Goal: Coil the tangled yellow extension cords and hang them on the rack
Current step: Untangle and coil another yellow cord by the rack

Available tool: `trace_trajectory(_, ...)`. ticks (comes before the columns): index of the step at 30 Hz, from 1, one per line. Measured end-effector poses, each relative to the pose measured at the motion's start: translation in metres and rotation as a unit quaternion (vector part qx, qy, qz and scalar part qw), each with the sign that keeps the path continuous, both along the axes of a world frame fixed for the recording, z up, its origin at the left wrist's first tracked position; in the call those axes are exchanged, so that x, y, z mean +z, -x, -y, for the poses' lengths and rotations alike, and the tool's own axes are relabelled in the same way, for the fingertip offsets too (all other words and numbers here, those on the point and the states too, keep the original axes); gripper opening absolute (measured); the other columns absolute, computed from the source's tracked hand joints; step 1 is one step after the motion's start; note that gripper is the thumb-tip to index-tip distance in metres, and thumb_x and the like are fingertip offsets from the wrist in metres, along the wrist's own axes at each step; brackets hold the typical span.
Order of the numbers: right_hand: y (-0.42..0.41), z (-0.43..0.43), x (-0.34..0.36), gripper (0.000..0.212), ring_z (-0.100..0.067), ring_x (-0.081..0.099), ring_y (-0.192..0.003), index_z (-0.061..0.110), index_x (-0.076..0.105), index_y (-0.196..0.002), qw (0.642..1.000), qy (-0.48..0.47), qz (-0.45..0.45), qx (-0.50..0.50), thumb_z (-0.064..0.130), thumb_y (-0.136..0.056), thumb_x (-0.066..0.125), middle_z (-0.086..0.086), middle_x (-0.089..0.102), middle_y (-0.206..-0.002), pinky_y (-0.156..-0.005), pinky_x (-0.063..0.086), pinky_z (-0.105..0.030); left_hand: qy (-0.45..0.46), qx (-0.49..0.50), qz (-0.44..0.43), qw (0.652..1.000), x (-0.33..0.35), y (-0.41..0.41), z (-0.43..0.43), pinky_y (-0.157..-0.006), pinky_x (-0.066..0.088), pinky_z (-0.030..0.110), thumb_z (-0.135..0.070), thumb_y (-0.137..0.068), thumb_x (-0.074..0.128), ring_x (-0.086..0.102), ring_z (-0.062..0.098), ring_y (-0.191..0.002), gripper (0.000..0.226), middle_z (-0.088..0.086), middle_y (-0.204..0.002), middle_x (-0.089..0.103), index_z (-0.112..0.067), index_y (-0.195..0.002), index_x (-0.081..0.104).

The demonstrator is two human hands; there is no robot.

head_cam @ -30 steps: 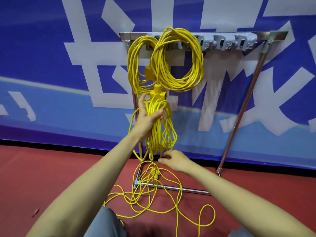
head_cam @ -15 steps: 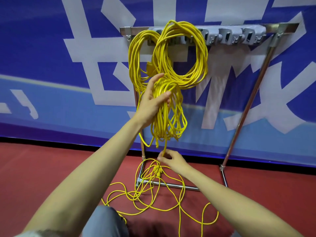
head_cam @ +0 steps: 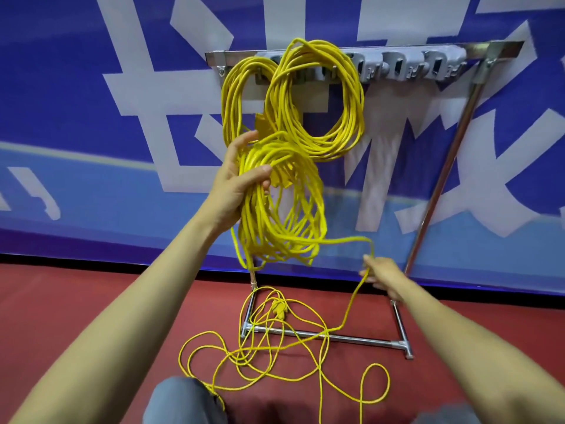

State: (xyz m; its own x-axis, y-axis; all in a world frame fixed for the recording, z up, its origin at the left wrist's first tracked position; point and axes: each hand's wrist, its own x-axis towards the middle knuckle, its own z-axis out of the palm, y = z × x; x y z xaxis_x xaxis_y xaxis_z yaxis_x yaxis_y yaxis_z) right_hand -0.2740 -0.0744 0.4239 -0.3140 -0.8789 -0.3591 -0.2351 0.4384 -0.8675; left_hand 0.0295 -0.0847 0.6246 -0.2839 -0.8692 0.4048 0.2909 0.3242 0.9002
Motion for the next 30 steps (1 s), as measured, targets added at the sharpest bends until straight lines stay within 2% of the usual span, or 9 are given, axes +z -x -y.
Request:
trace_trajectory(6, 0.015, 0.003, 0.058, 0.033, -0.016, 0.054, -0.054, 0.012, 0.055, -0.073, 0.999, 0.003, 0.022, -0.030, 0.038, -0.094, 0.055, -0.006, 0.059, -0.069, -0.052, 0.047, -0.026, -0.022, 0.088, 0.008, 0.996, -0.029, 0.000, 0.000, -0.054, 0.052, 0.023, 0.006, -0.089, 0.059, 0.057, 0.011, -0.055, 0.044, 0.005, -0.076, 0.060, -0.022, -0.122, 0.048)
trace_trajectory(10, 0.000, 0.000, 0.073, 0.029, -0.016, 0.058, -0.054, 0.010, 0.056, -0.073, 0.990, -0.003, 0.138, -0.037, 0.031, -0.092, 0.059, -0.005, 0.059, -0.063, -0.044, 0.051, -0.023, -0.047, 0.142, -0.025, 0.988, -0.042, -0.003, 0.008, -0.058, 0.055, 0.026, -0.001, -0.090, 0.063, 0.059, 0.014, -0.061, 0.040, 0.006, -0.088, 0.062, -0.024, -0.121, 0.051)
trace_trajectory(14, -0.002, 0.004, 0.072, 0.025, -0.009, 0.053, -0.028, 0.004, 0.051, -0.070, 0.938, -0.056, 0.323, -0.116, 0.007, -0.095, 0.050, -0.004, 0.054, -0.036, -0.031, 0.042, -0.017, -0.008, 0.236, -0.029, 0.971, -0.047, -0.001, 0.009, -0.068, 0.054, 0.033, -0.002, -0.089, 0.065, 0.060, 0.017, -0.069, 0.040, 0.008, -0.094, 0.060, -0.025, -0.119, 0.050)
trace_trajectory(19, 0.007, 0.013, 0.060, 0.026, -0.007, 0.030, -0.017, 0.002, 0.044, -0.077, 0.886, -0.118, 0.417, -0.167, 0.001, -0.099, 0.031, -0.014, 0.052, -0.038, -0.022, 0.023, -0.014, 0.052, 0.251, 0.032, 0.966, -0.049, -0.008, 0.006, -0.072, 0.052, 0.043, -0.014, -0.085, 0.069, 0.058, 0.027, -0.080, 0.039, 0.027, -0.106, 0.054, -0.034, -0.113, 0.051)
trace_trajectory(23, -0.026, 0.014, 0.065, 0.026, -0.007, 0.024, -0.021, 0.003, 0.039, -0.078, 0.950, -0.139, 0.278, -0.044, 0.004, -0.101, 0.026, -0.015, 0.050, -0.066, -0.022, 0.015, -0.015, 0.077, 0.190, 0.083, 0.975, -0.055, -0.005, -0.001, -0.064, 0.054, 0.029, -0.002, -0.089, 0.065, 0.060, 0.020, -0.071, 0.038, 0.027, -0.112, 0.051, -0.029, -0.111, 0.049)
trace_trajectory(25, -0.050, 0.012, 0.074, 0.031, -0.009, 0.029, -0.028, 0.002, 0.045, -0.071, 0.983, -0.153, 0.043, 0.093, 0.008, -0.100, 0.035, -0.009, 0.044, -0.058, -0.026, 0.018, -0.016, 0.074, 0.165, 0.095, 0.979, -0.056, -0.003, -0.005, -0.063, 0.054, 0.029, -0.003, -0.089, 0.064, 0.060, 0.018, -0.068, 0.035, 0.023, -0.107, 0.053, -0.027, -0.111, 0.049)
trace_trajectory(27, -0.065, 0.007, 0.083, 0.030, -0.013, 0.036, -0.037, 0.008, 0.053, -0.065, 0.908, -0.161, -0.288, 0.259, 0.014, -0.094, 0.051, -0.004, 0.044, -0.043, -0.030, 0.026, -0.018, 0.072, 0.146, 0.107, 0.981, -0.056, 0.000, -0.010, -0.063, 0.052, 0.027, 0.000, -0.091, 0.062, 0.059, 0.015, -0.068, 0.033, 0.016, -0.101, 0.053, -0.024, -0.109, 0.049)
trace_trajectory(28, -0.070, 0.006, 0.085, 0.028, -0.011, 0.038, -0.036, 0.011, 0.056, -0.065, 0.860, -0.169, -0.365, 0.313, 0.015, -0.092, 0.054, 0.000, 0.045, -0.040, -0.032, 0.028, -0.017, 0.074, 0.135, 0.114, 0.981, -0.057, 0.001, -0.012, -0.063, 0.052, 0.025, 0.001, -0.091, 0.061, 0.058, 0.013, -0.067, 0.032, 0.013, -0.100, 0.052, -0.022, -0.108, 0.049)
trace_trajectory(30, -0.079, 0.003, 0.083, 0.029, -0.007, 0.032, -0.027, 0.011, 0.054, -0.067, 0.864, -0.209, -0.289, 0.356, 0.012, -0.095, 0.046, 0.003, 0.046, -0.040, -0.031, 0.025, -0.015, 0.080, 0.110, 0.121, 0.983, -0.057, 0.005, -0.018, -0.066, 0.051, 0.023, 0.001, -0.090, 0.063, 0.057, 0.011, -0.070, 0.030, 0.011, -0.100, 0.050, -0.021, -0.106, 0.050)
